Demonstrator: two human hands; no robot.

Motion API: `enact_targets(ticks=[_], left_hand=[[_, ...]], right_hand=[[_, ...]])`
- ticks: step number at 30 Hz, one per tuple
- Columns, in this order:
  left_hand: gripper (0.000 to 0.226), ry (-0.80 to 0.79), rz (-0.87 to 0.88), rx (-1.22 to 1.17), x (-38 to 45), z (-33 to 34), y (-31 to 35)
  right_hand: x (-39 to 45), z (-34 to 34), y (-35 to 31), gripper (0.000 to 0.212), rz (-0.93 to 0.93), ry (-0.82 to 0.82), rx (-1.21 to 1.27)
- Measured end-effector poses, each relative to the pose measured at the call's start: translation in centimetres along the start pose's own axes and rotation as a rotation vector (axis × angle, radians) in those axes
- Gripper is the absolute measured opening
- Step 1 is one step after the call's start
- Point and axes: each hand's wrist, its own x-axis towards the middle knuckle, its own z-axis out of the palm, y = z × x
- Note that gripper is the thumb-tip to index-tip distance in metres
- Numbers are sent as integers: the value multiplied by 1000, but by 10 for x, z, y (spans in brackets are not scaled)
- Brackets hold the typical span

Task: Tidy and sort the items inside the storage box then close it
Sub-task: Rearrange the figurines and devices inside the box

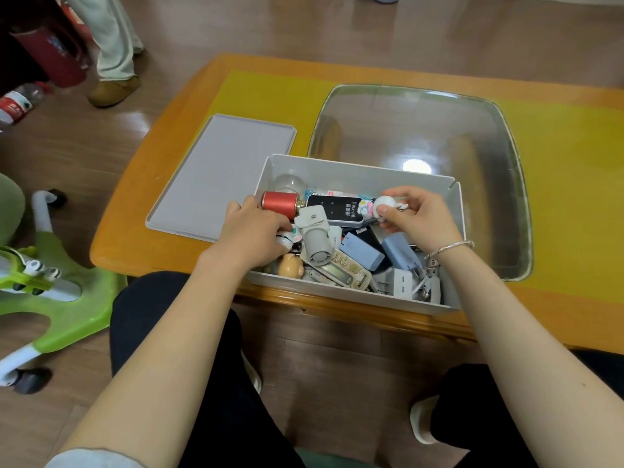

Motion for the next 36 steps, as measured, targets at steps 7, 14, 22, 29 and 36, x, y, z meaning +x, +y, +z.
enact_targets(ticks=[7, 14, 22, 29, 36], left_hand=[[30, -57, 15, 0, 0, -4, -1], [30, -4, -111, -77, -9, -17, 9], [22, 292, -220, -386, -15, -42, 20], [26, 290, 13, -820, 18, -33, 79], [26, 190, 116, -816, 57, -14, 125]], right_hand=[[-7, -9, -3, 22, -18, 11, -22], [-8, -20, -4, 23, 18, 17, -33], [-12, -33, -13, 21, -13, 99, -117], [-19, -47, -6, 28, -72, 293, -143], [-17, -68, 4, 21, -86, 431, -97]])
